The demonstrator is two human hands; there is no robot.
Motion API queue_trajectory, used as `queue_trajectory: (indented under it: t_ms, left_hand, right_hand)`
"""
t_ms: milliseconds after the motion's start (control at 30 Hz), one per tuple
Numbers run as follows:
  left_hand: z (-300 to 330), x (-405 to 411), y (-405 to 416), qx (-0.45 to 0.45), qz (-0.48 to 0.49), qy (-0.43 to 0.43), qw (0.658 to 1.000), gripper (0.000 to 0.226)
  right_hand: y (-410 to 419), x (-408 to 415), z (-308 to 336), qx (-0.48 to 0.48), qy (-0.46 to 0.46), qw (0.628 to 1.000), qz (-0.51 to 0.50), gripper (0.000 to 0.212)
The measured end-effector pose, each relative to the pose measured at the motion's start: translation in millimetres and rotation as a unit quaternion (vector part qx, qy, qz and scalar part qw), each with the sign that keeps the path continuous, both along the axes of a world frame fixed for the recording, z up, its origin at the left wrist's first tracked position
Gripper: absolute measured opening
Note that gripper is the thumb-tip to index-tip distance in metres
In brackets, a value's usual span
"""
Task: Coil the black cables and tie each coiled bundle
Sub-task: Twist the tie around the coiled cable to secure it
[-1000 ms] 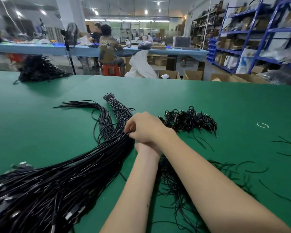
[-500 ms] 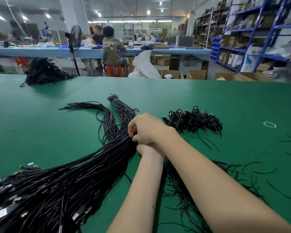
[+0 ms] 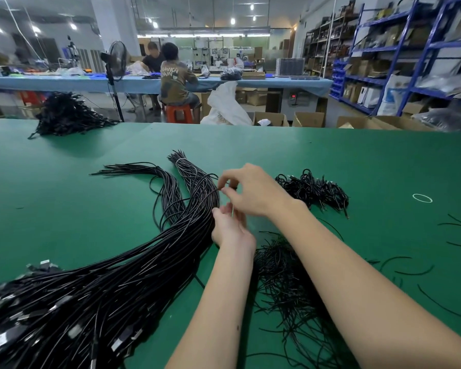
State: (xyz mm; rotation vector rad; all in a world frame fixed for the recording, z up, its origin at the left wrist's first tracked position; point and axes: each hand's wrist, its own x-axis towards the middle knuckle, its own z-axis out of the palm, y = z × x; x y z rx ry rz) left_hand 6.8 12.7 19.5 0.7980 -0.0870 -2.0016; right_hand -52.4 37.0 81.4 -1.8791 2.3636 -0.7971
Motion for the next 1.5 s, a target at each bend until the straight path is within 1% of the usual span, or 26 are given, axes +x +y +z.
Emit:
queue_trajectory:
  t_ms: [100, 233, 300, 367, 433, 500, 567, 600, 633, 667, 733, 800, 833, 900, 933, 967, 1033, 1100, 1133, 1167, 1200, 1233, 1300, 1367, 1433, 1500]
  left_hand:
    - [-2.2, -3.6, -4.5, 0.018, 0.019, 0.031, 0.999, 0.032]
    - [3.4, -1.9, -2.8, 0.026, 0.037, 0.025, 0.999, 0.028]
    - [3.8, -1.7, -2.6, 0.026, 0.031, 0.016, 0.999, 0.028]
    - [4.0, -1.1, -2.1, 0.027, 0.025, 0.015, 0.999, 0.028]
    - [3.6, -0.3, -2.1, 0.026, 0.011, 0.015, 0.999, 0.028]
    - [3.7, 0.7, -1.1, 0.023, -0.006, 0.017, 1.000, 0.028]
    - [3.3, 1.5, -1.3, 0.001, -0.039, 0.019, 0.999, 0.023]
    - [4.9, 1.6, -1.1, -0.018, -0.067, 0.020, 0.997, 0.019]
    - [7.5, 1.8, 0.2, -0.047, -0.101, 0.024, 0.993, 0.016]
    - [10.4, 1.8, 1.9, -0.084, -0.142, 0.031, 0.986, 0.016]
    - [18.4, 1.0, 7.2, -0.168, -0.222, 0.037, 0.960, 0.022]
    - [24.8, -1.7, 12.8, -0.233, -0.265, 0.029, 0.935, 0.028]
    - [26.7, -2.4, 14.8, -0.248, -0.272, 0.027, 0.929, 0.032]
    - [26.5, -3.0, 15.1, -0.240, -0.290, 0.029, 0.926, 0.033]
    - [24.8, -2.8, 14.4, -0.225, -0.317, 0.027, 0.921, 0.033]
    - [23.2, -2.3, 14.7, -0.214, -0.357, 0.016, 0.909, 0.034]
    - [20.7, -1.5, 19.7, -0.206, -0.456, -0.030, 0.865, 0.039]
    - [19.0, -4.7, 28.2, -0.220, -0.527, -0.070, 0.818, 0.045]
    - [18.5, -7.8, 32.8, -0.232, -0.541, -0.083, 0.804, 0.048]
    - [18.2, -10.6, 37.3, -0.239, -0.539, -0.088, 0.803, 0.049]
    - [18.2, -13.1, 41.3, -0.240, -0.525, -0.084, 0.812, 0.048]
    - [18.0, -15.5, 44.1, -0.231, -0.502, -0.067, 0.831, 0.047]
    - [15.9, -18.7, 44.1, -0.190, -0.441, -0.008, 0.877, 0.042]
    - [14.3, -19.0, 39.6, -0.160, -0.380, 0.047, 0.910, 0.036]
    - [14.0, -18.9, 36.4, -0.160, -0.347, 0.071, 0.921, 0.029]
    - [15.9, -20.2, 38.7, -0.177, -0.339, 0.073, 0.921, 0.027]
  right_hand:
    - [12.1, -14.9, 5.5, -0.060, -0.044, 0.997, -0.012, 0.015]
    - [24.2, -22.1, 6.6, -0.150, -0.091, 0.984, -0.026, 0.015]
    - [28.7, -24.1, 7.0, -0.170, -0.105, 0.979, -0.032, 0.017]
    - [32.0, -27.4, 8.5, -0.171, -0.100, 0.979, -0.050, 0.017]
    - [36.2, -34.9, 13.5, -0.194, -0.094, 0.971, -0.104, 0.015]
    - [43.8, -46.9, 23.2, -0.264, -0.127, 0.939, -0.181, 0.017]
    - [55.7, -61.7, 36.2, -0.328, -0.151, 0.893, -0.268, 0.017]
    - [63.0, -70.0, 42.3, -0.343, -0.161, 0.875, -0.300, 0.017]
    - [70.6, -78.4, 46.9, -0.347, -0.169, 0.866, -0.317, 0.017]
    - [78.4, -85.4, 49.6, -0.342, -0.172, 0.866, -0.323, 0.016]
    - [95.6, -95.8, 50.9, -0.318, -0.162, 0.879, -0.316, 0.015]
    - [115.9, -102.1, 47.0, -0.273, -0.134, 0.909, -0.285, 0.013]
    - [127.7, -103.9, 42.8, -0.247, -0.123, 0.923, -0.269, 0.013]
    - [152.4, -107.2, 32.4, -0.215, -0.137, 0.938, -0.234, 0.015]
    - [164.8, -108.7, 26.1, -0.202, -0.159, 0.942, -0.216, 0.018]
    - [176.5, -110.2, 19.5, -0.179, -0.176, 0.947, -0.201, 0.021]
    - [196.1, -110.0, 6.9, -0.110, -0.194, 0.958, -0.180, 0.027]
    - [207.6, -106.4, -2.8, -0.062, -0.210, 0.963, -0.160, 0.022]
    - [211.3, -102.0, -5.4, -0.045, -0.213, 0.965, -0.145, 0.019]
    - [213.7, -97.4, -7.2, -0.027, -0.213, 0.968, -0.126, 0.022]
    - [215.7, -92.4, -8.5, -0.010, -0.214, 0.971, -0.105, 0.026]
    - [217.3, -88.3, -9.9, 0.007, -0.216, 0.973, -0.086, 0.028]
    - [221.1, -82.5, -12.4, 0.046, -0.219, 0.973, -0.063, 0.022]
    - [225.5, -82.6, -14.1, 0.110, -0.216, 0.967, -0.074, 0.017]
    - [226.2, -83.8, -16.7, 0.179, -0.201, 0.956, -0.119, 0.015]
    - [218.0, -80.2, -18.8, 0.198, -0.166, 0.953, -0.160, 0.012]
